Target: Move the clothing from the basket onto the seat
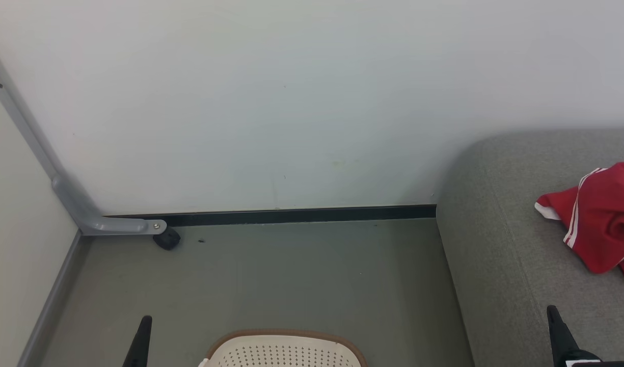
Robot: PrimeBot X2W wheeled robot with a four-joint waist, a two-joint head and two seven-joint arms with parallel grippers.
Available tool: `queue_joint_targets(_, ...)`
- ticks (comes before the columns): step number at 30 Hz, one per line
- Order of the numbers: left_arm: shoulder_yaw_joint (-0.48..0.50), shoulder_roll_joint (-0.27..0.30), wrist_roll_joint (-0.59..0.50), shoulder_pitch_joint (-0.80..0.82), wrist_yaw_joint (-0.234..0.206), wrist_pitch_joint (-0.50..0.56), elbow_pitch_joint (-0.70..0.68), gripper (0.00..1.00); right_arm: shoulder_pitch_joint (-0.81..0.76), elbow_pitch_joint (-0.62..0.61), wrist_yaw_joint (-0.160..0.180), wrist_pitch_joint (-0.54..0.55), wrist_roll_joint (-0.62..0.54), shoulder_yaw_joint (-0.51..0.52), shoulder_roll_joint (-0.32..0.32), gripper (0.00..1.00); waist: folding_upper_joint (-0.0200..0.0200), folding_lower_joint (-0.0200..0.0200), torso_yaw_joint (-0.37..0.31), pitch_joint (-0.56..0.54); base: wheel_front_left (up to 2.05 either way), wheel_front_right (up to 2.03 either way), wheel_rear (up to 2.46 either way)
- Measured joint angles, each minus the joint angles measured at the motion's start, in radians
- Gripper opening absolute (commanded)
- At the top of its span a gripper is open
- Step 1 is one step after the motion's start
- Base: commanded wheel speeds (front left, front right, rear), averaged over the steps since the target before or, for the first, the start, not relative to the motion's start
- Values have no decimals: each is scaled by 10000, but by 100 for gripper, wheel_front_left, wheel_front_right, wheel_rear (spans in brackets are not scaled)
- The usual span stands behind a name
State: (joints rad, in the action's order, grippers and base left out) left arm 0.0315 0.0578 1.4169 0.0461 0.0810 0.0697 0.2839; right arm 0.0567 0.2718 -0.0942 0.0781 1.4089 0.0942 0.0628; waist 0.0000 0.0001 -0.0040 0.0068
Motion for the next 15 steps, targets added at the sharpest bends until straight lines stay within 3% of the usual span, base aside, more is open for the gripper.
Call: queue_joint_targets(15,545,-148,1695,196,349,431,127,0,205,286,-209,322,1848,410,-184,0,0,0,39,-51,0,0,0)
